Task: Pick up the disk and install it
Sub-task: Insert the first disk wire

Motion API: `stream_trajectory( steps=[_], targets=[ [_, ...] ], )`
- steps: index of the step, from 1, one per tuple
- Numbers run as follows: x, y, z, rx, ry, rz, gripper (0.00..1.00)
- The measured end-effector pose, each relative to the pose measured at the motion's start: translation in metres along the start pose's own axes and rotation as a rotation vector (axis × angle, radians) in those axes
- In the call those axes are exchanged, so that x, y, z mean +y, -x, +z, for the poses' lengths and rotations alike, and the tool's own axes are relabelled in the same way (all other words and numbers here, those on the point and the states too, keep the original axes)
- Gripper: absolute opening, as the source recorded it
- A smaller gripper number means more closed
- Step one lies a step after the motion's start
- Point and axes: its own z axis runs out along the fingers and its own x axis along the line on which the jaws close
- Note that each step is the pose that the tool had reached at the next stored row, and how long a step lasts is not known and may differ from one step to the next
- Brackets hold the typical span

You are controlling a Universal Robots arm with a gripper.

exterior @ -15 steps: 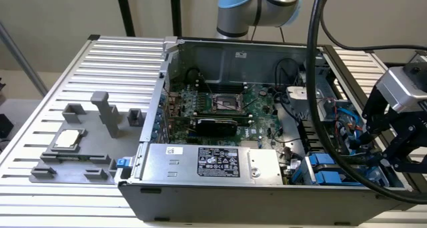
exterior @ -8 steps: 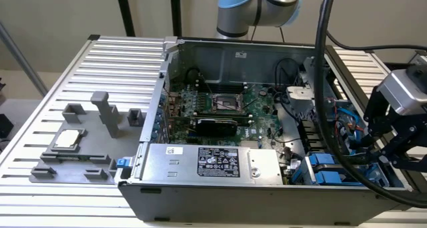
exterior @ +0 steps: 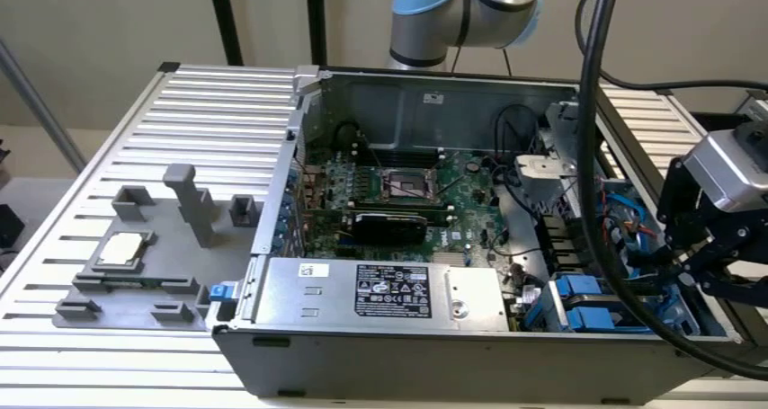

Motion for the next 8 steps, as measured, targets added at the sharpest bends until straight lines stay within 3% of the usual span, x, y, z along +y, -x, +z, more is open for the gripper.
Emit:
stream_trajectory(
  steps=[8],
  targets=[
    [-0.0004,-0.0003,-0.0012,-0.0107,-0.0006,-0.006,0.00]
  ],
)
